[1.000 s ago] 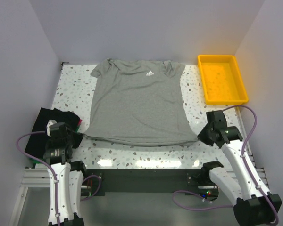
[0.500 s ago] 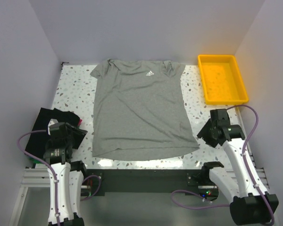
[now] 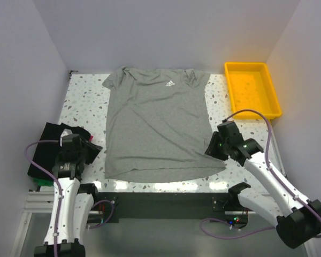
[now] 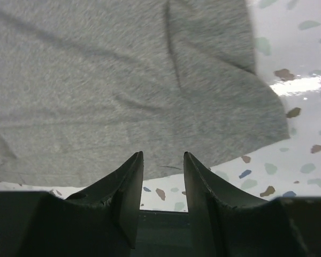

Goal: Fold and stack the t-shirts
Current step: Flatten the tshirt out

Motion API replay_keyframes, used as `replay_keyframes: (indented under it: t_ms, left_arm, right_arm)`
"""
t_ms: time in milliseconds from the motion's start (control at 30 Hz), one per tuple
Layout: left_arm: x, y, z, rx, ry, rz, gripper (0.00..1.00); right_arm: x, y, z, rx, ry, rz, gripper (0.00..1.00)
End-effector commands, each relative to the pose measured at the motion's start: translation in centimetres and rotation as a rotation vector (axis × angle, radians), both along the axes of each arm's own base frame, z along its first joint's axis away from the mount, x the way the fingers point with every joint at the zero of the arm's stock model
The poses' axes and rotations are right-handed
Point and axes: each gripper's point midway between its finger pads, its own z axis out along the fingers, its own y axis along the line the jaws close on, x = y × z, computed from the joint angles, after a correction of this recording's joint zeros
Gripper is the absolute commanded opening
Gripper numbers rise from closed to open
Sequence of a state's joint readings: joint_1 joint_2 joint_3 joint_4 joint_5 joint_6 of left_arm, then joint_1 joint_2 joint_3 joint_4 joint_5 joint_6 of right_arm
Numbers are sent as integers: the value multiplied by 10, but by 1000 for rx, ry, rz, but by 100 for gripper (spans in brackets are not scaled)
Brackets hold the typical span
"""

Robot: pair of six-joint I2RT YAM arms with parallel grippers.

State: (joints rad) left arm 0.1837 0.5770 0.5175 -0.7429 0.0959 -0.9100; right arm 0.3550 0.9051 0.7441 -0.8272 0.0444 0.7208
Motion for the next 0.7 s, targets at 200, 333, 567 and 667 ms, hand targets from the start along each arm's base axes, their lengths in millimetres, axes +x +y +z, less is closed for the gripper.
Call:
replay_keyframes:
  t_ms: [200, 333, 567, 667]
  left_arm:
    - [-2, -65, -33, 141, 92, -169, 35]
    - [-12, -96, -41, 246, 118, -264, 35]
    - [-16, -139, -40, 427, 113, -408, 37]
    - [-14, -150, -40, 475, 95, -431, 38]
  right_arm:
    - [13, 36, -27, -115, -64, 111, 40]
    - [14, 28, -36, -170, -69, 116, 40]
    - [11, 28, -61, -199, -23, 155, 41]
    - [12, 29, -64, -202, -19, 161, 41]
